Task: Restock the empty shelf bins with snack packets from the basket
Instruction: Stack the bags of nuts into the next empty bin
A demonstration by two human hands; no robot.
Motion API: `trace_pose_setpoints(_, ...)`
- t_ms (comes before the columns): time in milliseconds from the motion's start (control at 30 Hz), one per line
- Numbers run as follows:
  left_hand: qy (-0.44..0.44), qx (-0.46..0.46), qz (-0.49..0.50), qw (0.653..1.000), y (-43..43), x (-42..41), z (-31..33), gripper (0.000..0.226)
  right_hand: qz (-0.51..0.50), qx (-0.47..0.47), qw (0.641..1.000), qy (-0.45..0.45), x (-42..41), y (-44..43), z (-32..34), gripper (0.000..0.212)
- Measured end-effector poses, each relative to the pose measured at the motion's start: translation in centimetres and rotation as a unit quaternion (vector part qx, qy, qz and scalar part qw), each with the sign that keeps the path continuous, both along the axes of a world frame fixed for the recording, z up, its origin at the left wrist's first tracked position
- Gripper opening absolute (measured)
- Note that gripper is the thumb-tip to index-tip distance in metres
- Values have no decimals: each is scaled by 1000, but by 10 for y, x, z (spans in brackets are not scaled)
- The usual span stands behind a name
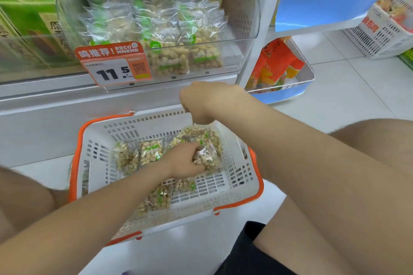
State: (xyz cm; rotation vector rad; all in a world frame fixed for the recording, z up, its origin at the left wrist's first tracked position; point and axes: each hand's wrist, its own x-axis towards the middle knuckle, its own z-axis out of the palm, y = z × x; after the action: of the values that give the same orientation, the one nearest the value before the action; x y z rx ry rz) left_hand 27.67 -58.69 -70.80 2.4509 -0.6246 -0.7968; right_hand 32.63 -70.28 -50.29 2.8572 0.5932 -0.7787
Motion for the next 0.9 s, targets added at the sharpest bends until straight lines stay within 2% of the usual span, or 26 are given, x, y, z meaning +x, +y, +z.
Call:
trace_pose_setpoints(67,7,-67,72,995,0,6,29,56,-5,11,1000,4,6,-3,10,31)
trace_pose_setpoints(133,26,-152,141,978,2,9,55,63,-6,18,1000,4,7,-8,25,40)
trace_pose_setpoints(233,12,-244,193,950,6,13,87,46,-9,2,1000,20,9,-16,43,52)
trace_pose_setpoints(333,-32,-272,227,934,12,21,119,17,1,-51,997,56,5,-21,49,74)
trace_pose_setpoints(367,-25,-281,246,927,14,24,128,15,5,-44,997,56,5,-23,49,78)
trace_pose_setpoints(433,28,-301,281,911,18,29,147,29,17,23,999,25,2,-24,51,72)
trace_pose_setpoints(500,70,-322,282,901,22,28,167,50,40,113,992,-27,0,-25,56,46)
trace_pose_setpoints(533,60,-325,274,903,23,27,178,62,41,154,986,-45,0,-27,59,32)
trace_pose_setpoints(567,30,-321,267,908,24,24,188,73,35,190,979,-58,1,-29,63,21)
trace_pose_setpoints(633,-82,-303,263,912,25,19,207,83,6,257,964,-64,2,-36,71,19)
trace_pose_setpoints(700,-250,-274,245,896,30,19,220,74,-37,330,941,-59,2,-41,78,14)
trace_pose_setpoints(767,-363,-246,233,868,34,28,232,53,-89,399,911,-49,1,-43,85,17)
trace_pose_setpoints(833,-385,-251,231,858,37,41,245,39,-134,455,880,-33,0,-44,89,18)
trace_pose_setpoints(900,-352,-275,222,867,39,50,259,32,-143,482,863,-40,0,-46,93,18)
